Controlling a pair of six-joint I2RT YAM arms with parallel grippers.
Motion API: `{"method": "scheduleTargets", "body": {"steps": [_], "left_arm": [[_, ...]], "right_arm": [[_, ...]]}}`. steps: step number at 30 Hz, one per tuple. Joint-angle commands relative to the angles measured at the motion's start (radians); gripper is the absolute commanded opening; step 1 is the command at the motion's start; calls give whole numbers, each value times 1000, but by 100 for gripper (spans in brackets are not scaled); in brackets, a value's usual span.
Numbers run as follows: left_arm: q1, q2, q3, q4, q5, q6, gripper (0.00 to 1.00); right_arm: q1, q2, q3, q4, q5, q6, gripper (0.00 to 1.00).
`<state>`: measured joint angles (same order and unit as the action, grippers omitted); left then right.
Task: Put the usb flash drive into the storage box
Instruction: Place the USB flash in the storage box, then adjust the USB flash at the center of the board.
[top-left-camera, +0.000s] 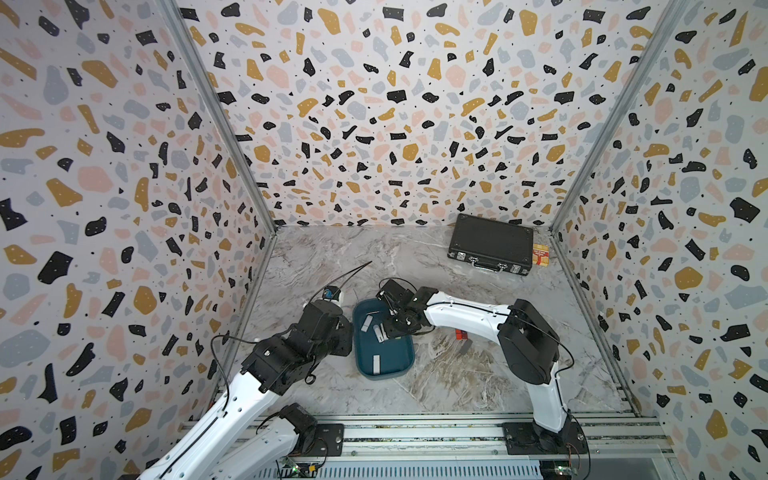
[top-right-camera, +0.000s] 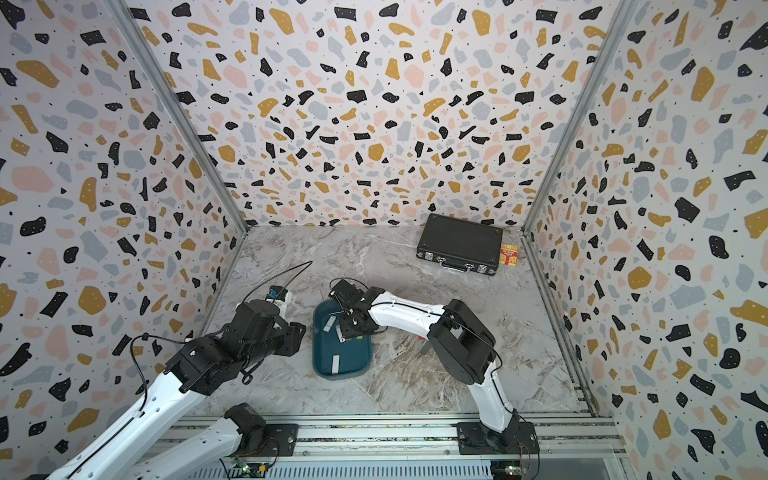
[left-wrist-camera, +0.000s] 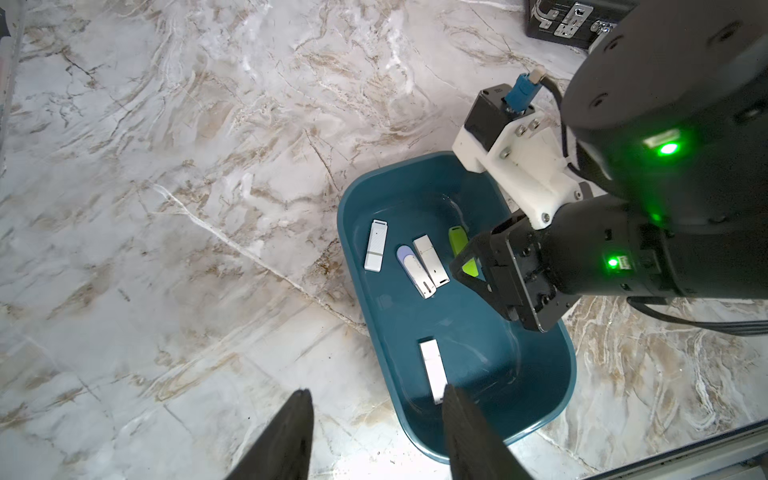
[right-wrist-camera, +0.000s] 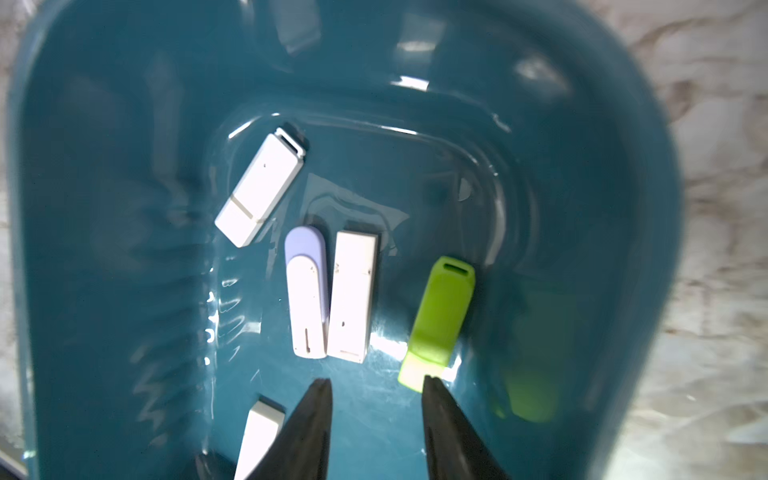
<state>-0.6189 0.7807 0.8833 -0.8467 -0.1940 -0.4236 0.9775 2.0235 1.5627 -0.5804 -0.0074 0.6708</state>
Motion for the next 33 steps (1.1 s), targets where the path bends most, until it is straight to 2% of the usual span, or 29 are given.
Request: {"method": "scheduleTargets", "body": {"steps": [1,4,7,10,13,17,21,26,33], "left_arm": [[-11,4,-7,1,-18,-6,55],[-20,9,-9,15,10,4,55],[-45,26,-10,49,84,25,55],[-94,69,-1,92,144,20,55],[-187,163,31,126,138,-29,55],[-357,352,119,182,51,-85,55],[-452,595,259,194,-7,-116,53],[-485,907,443,211,5,-126,51],[-489,1186,668,183,-33,-109,51]], "right_arm": [[-14,-141,8,-41,37,-50,44],[-56,-252,-62,-45,47,-90,45],[-147,-415,-206,-46,101,-125,47],[-276,-572,-365,-45,157,-167,50],[-429,-658,-499,-36,156,-200,54],[-604,-668,-612,-27,131,-188,51],[-714,-667,-705,47,94,-161,51],[-794,-684,-802,128,67,-153,51],[-801,-710,-903,226,46,-146,51]]}}
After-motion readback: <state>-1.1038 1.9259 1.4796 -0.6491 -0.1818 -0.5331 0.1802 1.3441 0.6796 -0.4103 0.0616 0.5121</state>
